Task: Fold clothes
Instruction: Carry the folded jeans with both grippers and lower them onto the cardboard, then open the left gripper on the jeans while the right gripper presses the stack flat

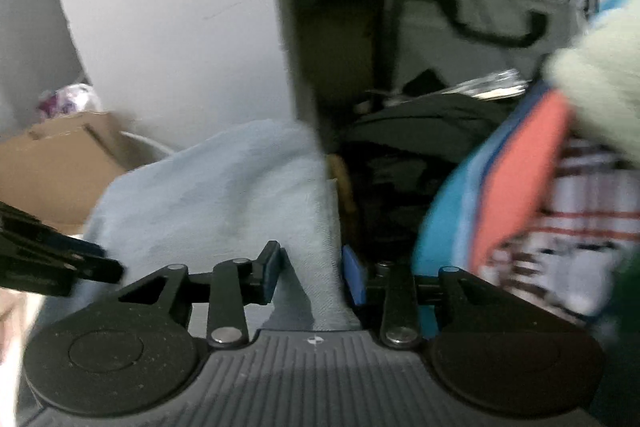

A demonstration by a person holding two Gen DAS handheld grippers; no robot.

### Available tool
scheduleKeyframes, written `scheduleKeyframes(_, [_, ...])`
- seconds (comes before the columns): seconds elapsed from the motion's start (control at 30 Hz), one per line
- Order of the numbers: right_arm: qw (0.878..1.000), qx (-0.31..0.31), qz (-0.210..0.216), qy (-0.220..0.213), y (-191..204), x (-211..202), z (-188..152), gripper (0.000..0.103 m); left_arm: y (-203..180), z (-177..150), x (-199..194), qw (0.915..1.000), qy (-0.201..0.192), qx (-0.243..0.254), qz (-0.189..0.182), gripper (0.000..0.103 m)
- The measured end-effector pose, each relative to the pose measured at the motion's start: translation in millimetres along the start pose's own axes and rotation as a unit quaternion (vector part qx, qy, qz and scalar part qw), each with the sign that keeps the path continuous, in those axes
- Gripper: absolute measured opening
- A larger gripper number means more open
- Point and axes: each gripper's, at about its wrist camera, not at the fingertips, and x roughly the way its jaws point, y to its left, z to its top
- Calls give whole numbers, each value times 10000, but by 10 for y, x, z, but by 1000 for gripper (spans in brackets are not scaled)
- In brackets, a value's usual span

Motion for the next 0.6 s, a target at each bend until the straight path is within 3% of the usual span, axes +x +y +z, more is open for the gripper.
scheduleKeyframes(0.17, [9997, -82, -12, -249, 70, -168, -112, 40, 2, -43, 8, 9999, -112, 41, -4, 33])
scheduleKeyframes(0.33, [9978, -48, 393, -531, 242, -304, -156, 40, 36, -40, 12, 9999, -127, 25, -85, 33])
scheduleKeyframes(0.6, [9941, -304, 1028, -136, 639, -158, -362, 40, 78, -69, 14, 9996, -196, 93, -199, 33])
